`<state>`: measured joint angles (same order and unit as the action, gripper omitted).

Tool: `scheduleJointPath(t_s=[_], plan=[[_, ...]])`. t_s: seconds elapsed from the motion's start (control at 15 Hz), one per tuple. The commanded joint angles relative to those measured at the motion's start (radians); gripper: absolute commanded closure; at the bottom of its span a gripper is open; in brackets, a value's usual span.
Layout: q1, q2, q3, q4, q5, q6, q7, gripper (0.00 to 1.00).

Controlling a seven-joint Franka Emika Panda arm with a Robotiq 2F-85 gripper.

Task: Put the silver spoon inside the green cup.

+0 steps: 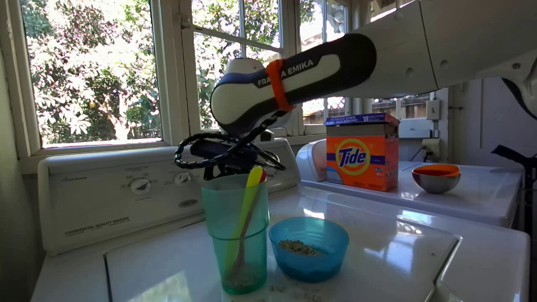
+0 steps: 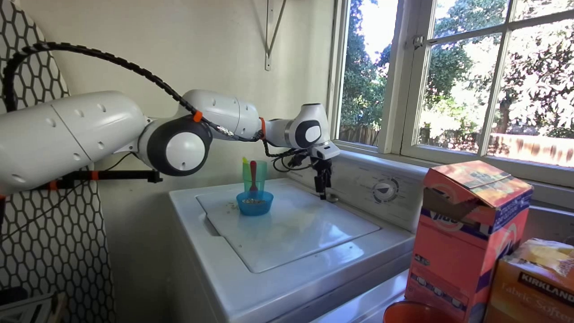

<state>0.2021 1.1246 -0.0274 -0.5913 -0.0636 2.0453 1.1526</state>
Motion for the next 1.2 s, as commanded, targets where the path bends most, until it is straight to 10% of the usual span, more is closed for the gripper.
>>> scheduleJointPath(t_s=[0.0, 0.67, 1.13], plan=[[0.004, 0.029, -0.004, 0.012, -0.007, 0.018, -0.007, 0.0], [0.006, 0.069, -0.03, 0.036, -0.013, -0.003, 0.045, 0.0], [0.014, 0.046, -0.086, 0.041, -0.033, -0.108, 0.119, 0.56]])
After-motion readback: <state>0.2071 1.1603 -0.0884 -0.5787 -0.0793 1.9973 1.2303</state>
